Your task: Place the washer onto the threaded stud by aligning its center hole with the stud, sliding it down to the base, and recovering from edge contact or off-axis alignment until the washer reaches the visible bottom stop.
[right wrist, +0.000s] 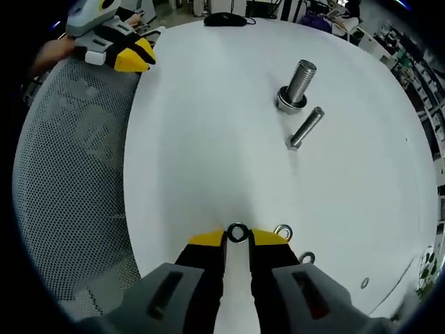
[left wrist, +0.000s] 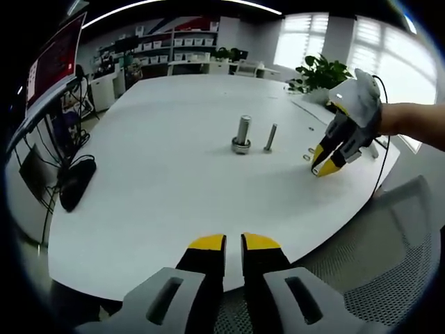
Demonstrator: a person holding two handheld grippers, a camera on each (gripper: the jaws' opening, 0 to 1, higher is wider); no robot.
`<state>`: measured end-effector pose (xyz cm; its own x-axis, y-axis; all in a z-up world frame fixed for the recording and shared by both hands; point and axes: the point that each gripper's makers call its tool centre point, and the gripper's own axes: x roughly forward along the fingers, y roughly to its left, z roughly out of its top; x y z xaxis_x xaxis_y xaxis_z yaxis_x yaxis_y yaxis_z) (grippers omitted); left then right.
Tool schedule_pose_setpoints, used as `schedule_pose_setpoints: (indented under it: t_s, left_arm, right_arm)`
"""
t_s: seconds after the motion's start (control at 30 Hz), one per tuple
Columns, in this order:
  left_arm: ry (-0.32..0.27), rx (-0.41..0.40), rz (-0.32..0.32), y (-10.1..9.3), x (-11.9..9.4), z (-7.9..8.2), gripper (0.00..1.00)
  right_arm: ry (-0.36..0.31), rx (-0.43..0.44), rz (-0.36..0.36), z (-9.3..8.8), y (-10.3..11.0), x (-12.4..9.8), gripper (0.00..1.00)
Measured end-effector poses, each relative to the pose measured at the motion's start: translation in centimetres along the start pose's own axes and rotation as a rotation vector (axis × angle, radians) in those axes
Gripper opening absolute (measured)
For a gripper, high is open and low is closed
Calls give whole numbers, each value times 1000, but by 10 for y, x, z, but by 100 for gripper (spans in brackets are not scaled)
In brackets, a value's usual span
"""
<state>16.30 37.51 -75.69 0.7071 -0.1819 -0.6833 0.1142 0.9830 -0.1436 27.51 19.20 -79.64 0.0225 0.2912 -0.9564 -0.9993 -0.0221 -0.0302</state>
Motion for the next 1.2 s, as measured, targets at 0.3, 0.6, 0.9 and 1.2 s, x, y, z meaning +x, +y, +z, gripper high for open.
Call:
schedule_pose_setpoints:
  t_s: [0.3,0.6,0.9,1.2]
  left_arm:
    - [-3,-2,2,0,0,0,6]
    - [3,0,5,1,0,-1,6]
    - [-7,-5,8,2,-1,1,6]
    - [-11,-8,11,2,-1,1,6]
  right_arm:
    - [-35,8,-16,11,-7,-12,15]
    - [-39,1,-39,17,-16,-21,15]
    - [-65,-9,-62,35,-27,-37,15]
    - [-74,-42,-80,53,-39,-42,15]
